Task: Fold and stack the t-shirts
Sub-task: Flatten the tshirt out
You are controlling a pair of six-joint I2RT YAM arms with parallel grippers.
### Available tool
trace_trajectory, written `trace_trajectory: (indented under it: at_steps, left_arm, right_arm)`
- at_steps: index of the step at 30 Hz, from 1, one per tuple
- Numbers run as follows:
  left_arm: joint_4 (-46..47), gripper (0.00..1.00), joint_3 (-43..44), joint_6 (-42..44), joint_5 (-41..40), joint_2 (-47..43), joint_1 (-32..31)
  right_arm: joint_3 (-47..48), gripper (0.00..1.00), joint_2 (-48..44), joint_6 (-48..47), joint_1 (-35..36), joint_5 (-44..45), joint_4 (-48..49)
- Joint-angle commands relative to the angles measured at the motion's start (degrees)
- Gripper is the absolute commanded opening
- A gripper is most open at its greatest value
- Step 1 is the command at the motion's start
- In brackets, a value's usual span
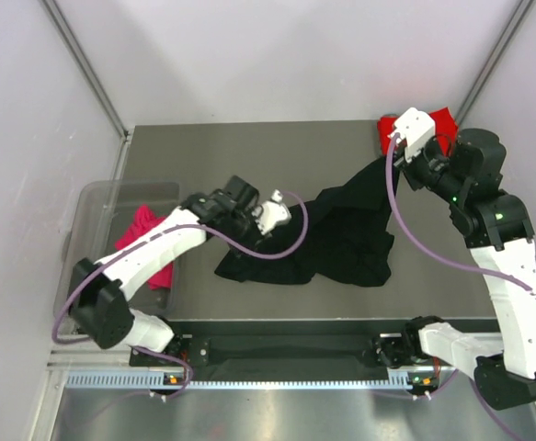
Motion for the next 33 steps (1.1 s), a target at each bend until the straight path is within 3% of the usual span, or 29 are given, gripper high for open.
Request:
trace_trajectory:
  at_steps: [1,8,18,27,28,31,33]
  left_arm:
    - [-2.40,0.34,-3.39,2.27,-4.90,4.11,-4.39]
    - [3.49,0.37,-7.62,-0.36,-4.74,7.90,-5.28]
    - [4.54,0.38,-2.53,-1.60,-3.06,14.48,-6.68]
    - [2.70,0.38,6.34,-3.53,-7.27,23.88,-8.35]
    - [2.61,0.37,6.88,-3.62,-7.63,24.51,-8.27]
    - [1.73,0.00,9.25,-4.06,-7.90,26.88,-8.27]
    - [1.12,0.00,10.65,-3.97,-7.63,26.71,-8.35]
  right_arm:
    - [-0.03,0.00,-0.18,1.69,-1.32,0.48,4.05]
    - [-2.40,0.00,-0.36,1.61,-1.85,-0.40,4.32]
    - [-5.39,0.00,-0.71,2.13,-2.29,-0.92,5.37]
    - [-7.33,0.00,-1.50,1.87,-2.46,-1.01,5.81]
    - [-7.76,0.00,-1.67,1.87,-2.55,-1.10,5.90]
    - [-8.20,0.00,-2.02,1.87,-2.55,-1.19,6.16]
    - [-8.29,0.00,-2.29,1.60,-2.46,-1.10,6.08]
